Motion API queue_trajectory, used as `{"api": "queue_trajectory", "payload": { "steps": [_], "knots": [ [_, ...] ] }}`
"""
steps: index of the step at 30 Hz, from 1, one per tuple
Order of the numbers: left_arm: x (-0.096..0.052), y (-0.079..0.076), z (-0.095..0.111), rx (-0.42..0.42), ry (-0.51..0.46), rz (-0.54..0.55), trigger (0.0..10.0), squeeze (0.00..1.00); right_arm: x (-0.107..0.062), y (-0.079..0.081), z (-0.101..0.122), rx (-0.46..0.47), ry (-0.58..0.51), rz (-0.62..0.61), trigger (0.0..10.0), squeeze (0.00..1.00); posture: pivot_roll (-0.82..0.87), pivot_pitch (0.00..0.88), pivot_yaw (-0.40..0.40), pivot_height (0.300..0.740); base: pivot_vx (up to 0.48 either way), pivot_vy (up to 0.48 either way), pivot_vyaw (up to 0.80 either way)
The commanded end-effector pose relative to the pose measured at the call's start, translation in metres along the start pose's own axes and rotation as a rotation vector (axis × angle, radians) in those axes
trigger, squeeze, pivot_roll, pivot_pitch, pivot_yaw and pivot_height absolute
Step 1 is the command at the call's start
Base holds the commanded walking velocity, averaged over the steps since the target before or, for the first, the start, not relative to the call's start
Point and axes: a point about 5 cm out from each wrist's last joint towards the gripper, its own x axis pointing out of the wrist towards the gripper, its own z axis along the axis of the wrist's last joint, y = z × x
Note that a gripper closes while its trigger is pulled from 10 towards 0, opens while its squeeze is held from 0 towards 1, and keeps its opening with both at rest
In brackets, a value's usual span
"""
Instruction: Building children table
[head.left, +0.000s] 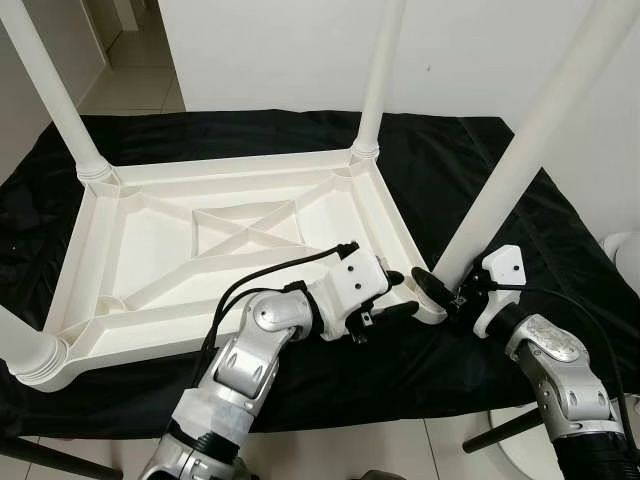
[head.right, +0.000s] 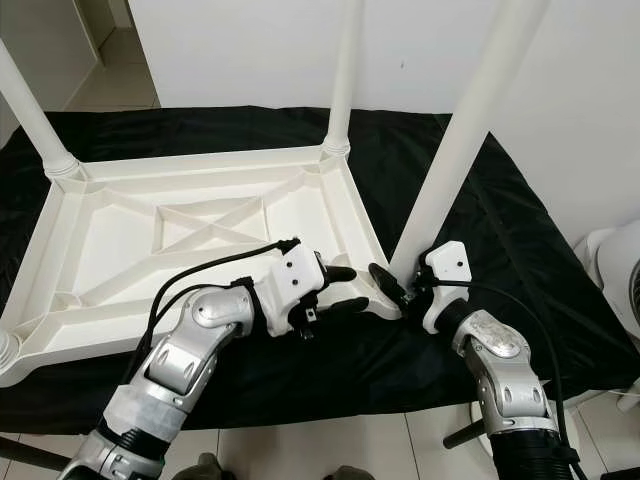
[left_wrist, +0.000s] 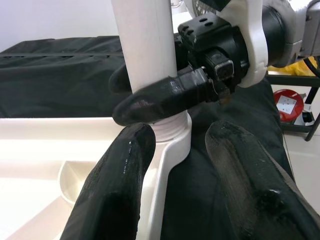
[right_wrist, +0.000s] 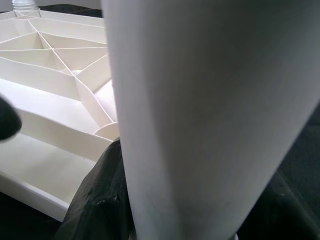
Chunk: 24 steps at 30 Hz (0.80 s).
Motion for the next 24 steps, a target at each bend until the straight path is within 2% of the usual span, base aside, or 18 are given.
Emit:
{"api": "queue_trajectory", "payload": {
  "steps": [1, 7, 8, 9, 10, 13, 14, 15, 16, 17, 18, 20, 21, 24],
  "knots": [
    [0.0, 0.003, -0.001, 0.006, 0.01, 0.076, 10.0, 0.0, 0.0, 0.006, -0.004, -0.01, 0.011, 0.01, 10.0, 0.0, -0.04, 0.0, -0.019, 0.74, 0.0, 0.0, 0.0],
    [-0.002, 0.005, -0.004, 0.005, 0.022, 0.093, 10.0, 0.0, -0.001, 0.007, -0.002, 0.038, -0.011, -0.099, 10.0, 0.0, -0.04, 0.0, -0.022, 0.74, 0.0, 0.0, 0.0],
    [-0.002, 0.005, -0.004, -0.003, 0.022, 0.095, 10.0, 0.0, -0.001, 0.005, -0.002, 0.053, -0.008, -0.172, 10.0, 0.0, -0.04, 0.0, -0.022, 0.74, 0.0, 0.0, 0.0],
    [-0.002, 0.006, -0.005, -0.009, 0.02, 0.098, 10.0, 0.33, -0.001, 0.006, -0.002, 0.053, -0.01, -0.223, 10.0, 0.0, -0.04, 0.0, -0.022, 0.74, 0.0, 0.0, 0.0],
    [-0.003, 0.006, -0.006, -0.045, 0.018, 0.093, 10.0, 1.0, -0.002, 0.007, -0.002, 0.066, -0.011, -0.283, 10.0, 0.0, -0.04, 0.0, -0.021, 0.74, 0.0, 0.0, 0.0],
    [-0.004, 0.006, -0.007, -0.087, 0.015, 0.084, 10.0, 1.0, -0.003, 0.009, -0.003, 0.08, -0.014, -0.336, 10.0, 0.0, -0.04, 0.0, -0.021, 0.74, 0.0, 0.0, 0.0],
    [-0.004, 0.006, -0.007, -0.068, 0.023, 0.091, 10.0, 1.0, -0.003, 0.012, -0.003, 0.09, -0.017, -0.389, 10.0, 0.0, -0.04, 0.0, -0.02, 0.74, 0.0, 0.0, 0.0],
    [-0.004, 0.006, -0.007, -0.068, 0.023, 0.091, 10.0, 1.0, -0.003, 0.012, -0.003, 0.09, -0.017, -0.389, 10.0, 0.0, -0.04, 0.0, -0.02, 0.74, 0.0, 0.0, 0.0],
    [-0.004, 0.008, -0.008, -0.04, 0.045, 0.112, 10.0, 1.0, -0.003, 0.017, -0.003, 0.106, -0.024, -0.455, 10.0, 0.0, -0.04, 0.0, -0.019, 0.74, 0.0, 0.0, 0.0],
    [-0.004, 0.008, -0.009, -0.001, 0.055, 0.115, 10.0, 0.0, -0.003, 0.023, -0.005, 0.151, -0.023, -0.534, 10.0, 0.0, -0.05, 0.0, -0.017, 0.74, 0.0, 0.0, 0.0],
    [-0.004, 0.008, -0.009, -0.001, 0.055, 0.115, 10.0, 0.0, -0.003, 0.023, -0.005, 0.151, -0.023, -0.534, 10.0, 0.0, -0.05, 0.0, -0.017, 0.74, 0.0, 0.0, 0.0],
    [-0.004, 0.008, -0.009, 0.008, 0.059, 0.106, 10.0, 0.0, -0.002, 0.037, -0.006, 0.165, -0.005, -0.623, 10.0, 0.0, -0.05, 0.0, -0.014, 0.74, 0.0, 0.0, 0.0],
    [-0.004, 0.008, -0.009, 0.008, 0.059, 0.106, 10.0, 0.0, -0.002, 0.037, -0.006, 0.165, -0.005, -0.623, 10.0, 0.0, -0.05, 0.0, -0.014, 0.74, 0.0, 0.0, 0.0],
    [-0.004, 0.009, -0.009, 0.018, 0.06, 0.104, 10.0, 0.0, 0.001, 0.052, -0.004, 0.2, -0.003, -0.695, 10.0, 0.0, -0.05, 0.0, -0.013, 0.74, 0.0, 0.0, 0.0]
  ]
}}
